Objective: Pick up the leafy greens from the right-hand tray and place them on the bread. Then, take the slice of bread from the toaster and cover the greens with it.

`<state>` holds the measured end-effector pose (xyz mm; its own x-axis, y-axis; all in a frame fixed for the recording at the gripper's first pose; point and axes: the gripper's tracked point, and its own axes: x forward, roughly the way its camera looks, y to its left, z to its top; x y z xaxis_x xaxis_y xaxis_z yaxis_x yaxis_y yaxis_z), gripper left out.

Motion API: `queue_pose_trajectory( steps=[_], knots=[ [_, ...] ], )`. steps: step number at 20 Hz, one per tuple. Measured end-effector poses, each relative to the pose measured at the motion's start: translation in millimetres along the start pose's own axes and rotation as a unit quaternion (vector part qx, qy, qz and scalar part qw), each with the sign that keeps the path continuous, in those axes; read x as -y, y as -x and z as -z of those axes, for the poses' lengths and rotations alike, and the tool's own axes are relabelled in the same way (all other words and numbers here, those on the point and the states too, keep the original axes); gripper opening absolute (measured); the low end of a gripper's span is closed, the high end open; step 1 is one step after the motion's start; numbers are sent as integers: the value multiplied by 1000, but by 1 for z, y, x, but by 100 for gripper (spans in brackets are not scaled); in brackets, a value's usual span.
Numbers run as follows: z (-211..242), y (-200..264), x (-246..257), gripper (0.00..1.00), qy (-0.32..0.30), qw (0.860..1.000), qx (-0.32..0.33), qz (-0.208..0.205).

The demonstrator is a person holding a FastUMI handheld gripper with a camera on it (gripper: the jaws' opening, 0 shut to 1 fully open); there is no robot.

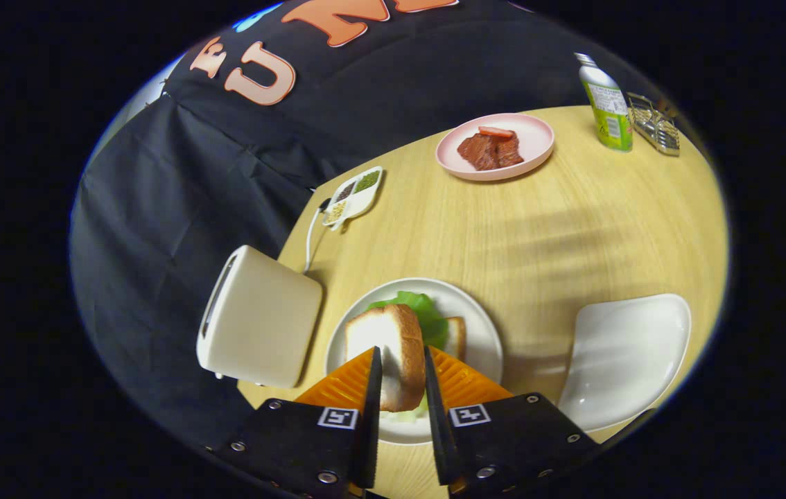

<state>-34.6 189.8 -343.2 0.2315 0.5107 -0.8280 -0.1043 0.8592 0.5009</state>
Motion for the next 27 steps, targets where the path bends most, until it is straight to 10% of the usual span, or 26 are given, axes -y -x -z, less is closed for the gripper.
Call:
queue_pose_trajectory(
  steps=[13, 27],
  knots=[
    [-87, 76, -10, 76, 76, 971, 225, 25],
    [-146, 222, -57, 97, 239, 834, 486, 104]
  ],
)
